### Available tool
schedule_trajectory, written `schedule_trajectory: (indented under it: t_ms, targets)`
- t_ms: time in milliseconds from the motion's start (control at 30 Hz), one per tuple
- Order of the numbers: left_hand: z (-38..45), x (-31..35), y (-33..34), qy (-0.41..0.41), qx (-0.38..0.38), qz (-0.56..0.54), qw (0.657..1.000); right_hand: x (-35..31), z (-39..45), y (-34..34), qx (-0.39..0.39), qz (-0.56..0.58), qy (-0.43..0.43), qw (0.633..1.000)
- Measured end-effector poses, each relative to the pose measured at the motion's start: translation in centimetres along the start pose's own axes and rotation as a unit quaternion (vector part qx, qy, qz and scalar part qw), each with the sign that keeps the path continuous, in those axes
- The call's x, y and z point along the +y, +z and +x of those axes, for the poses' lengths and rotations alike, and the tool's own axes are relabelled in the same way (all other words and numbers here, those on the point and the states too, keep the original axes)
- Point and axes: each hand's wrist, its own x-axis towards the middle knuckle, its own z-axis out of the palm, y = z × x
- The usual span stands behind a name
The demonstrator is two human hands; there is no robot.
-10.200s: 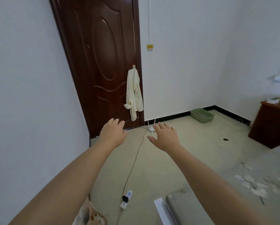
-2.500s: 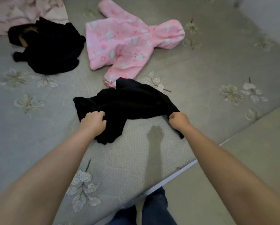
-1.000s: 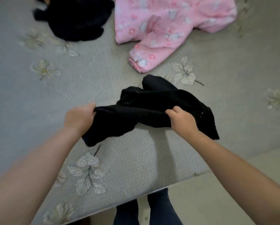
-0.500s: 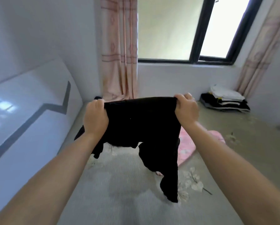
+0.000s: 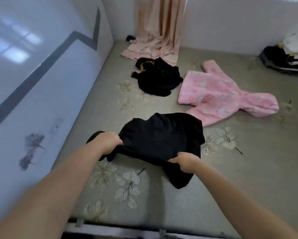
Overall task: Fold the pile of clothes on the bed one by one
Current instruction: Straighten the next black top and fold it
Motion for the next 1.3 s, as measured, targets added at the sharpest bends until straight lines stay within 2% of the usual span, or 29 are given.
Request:
schedule_trajectory:
  t_ms: [67,167,200,267,333,500,633,733,867,967,1133,1300]
  targets:
    - [-0.5,1.3,4.3,-0.004,-0.116,-0.042,0.992,-1.9,1.0,4.5,-0.109,0.005,-0.023,0.994]
    - [-1.6,3.1,9.8,-0.030,-0.304,-0.130,0.943,-3.8,2.2,8.4,-0.239,0.017,-0.059,0.969]
    - [-1.9,3.5,11.2,-0.030,-0.352,-0.146,0.924,-4.1,2.7,8.7,-0.254,0.020,-0.062,0.965]
    - [-2.1,3.8,13.5,-0.033,-0.382,-0.170,0.908,-4.1,4.2,8.4,-0.239,0.026,-0.053,0.969]
    - [-1.4,3.2,14.7,-0.051,-0.351,-0.198,0.914,-3.6,6.1,7.4,-0.190,0.042,-0.028,0.980]
    - [4.6,1.5,17.3,-0.128,-0.178,-0.297,0.929,-2.0,11.9,5.3,-0.092,0.054,0.001,0.994]
    - [10.9,1.2,19.3,-0.201,0.004,-0.360,0.911,-0.2,17.6,4.9,0.013,0.048,0.033,0.998]
    - [14.6,1.8,21.4,-0.243,0.095,-0.360,0.896,0.7,21.7,4.5,0.099,0.024,0.044,0.994]
    - [17.1,2.6,23.3,-0.287,0.155,-0.375,0.868,1.0,25.9,4.2,0.174,0.014,0.064,0.983]
    - [17.6,2.8,24.2,-0.279,0.232,-0.359,0.860,1.1,28.7,3.5,0.182,-0.003,0.091,0.979]
    - [18.5,3.0,25.4,-0.272,0.249,-0.341,0.865,1.6,32.7,1.8,0.123,-0.079,0.126,0.981]
    - [18.5,2.7,25.2,-0.266,0.251,-0.337,0.868,2.2,31.9,0.8,0.140,-0.120,0.108,0.977]
